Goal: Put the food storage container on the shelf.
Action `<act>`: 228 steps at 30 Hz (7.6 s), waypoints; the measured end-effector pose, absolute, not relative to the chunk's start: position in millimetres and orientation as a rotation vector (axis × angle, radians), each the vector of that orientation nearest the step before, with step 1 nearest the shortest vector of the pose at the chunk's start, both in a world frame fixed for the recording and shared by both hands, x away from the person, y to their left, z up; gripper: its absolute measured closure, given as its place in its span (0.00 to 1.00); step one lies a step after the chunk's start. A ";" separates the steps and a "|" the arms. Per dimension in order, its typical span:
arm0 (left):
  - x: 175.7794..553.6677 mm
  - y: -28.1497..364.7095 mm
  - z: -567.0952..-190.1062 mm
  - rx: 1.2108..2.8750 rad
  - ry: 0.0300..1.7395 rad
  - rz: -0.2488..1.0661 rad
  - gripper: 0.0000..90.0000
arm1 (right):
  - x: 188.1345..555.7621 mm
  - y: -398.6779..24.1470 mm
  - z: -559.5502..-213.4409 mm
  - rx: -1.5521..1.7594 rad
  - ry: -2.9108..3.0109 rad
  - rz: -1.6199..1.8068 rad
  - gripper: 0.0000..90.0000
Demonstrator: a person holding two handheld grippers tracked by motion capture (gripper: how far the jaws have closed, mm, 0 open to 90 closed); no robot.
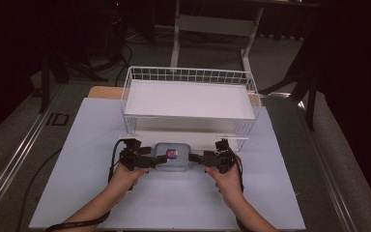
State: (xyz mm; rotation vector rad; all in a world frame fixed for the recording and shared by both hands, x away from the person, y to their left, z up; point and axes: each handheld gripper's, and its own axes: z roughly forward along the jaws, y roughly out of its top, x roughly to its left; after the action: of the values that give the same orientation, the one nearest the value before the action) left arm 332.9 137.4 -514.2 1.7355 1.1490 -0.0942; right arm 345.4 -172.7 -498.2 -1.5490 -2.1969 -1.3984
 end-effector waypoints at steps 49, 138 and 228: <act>315.1 135.4 -523.0 1.651 1.399 -0.188 0.49 | 338.6 -152.9 -514.9 -1.634 -2.000 -1.307 0.53; 312.7 129.8 -494.8 1.725 0.970 0.165 0.04 | 338.6 -182.6 -497.8 -1.578 -2.378 -1.582 0.55; 276.7 153.4 -500.7 1.722 0.901 0.340 0.02 | 385.2 -101.1 -517.3 -1.513 -2.562 -1.540 0.93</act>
State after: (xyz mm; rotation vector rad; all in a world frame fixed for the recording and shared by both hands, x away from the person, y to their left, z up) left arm 276.7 153.4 -500.7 1.7224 0.9011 0.3401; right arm 385.2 -101.1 -517.3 -1.5134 -2.5616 -1.5404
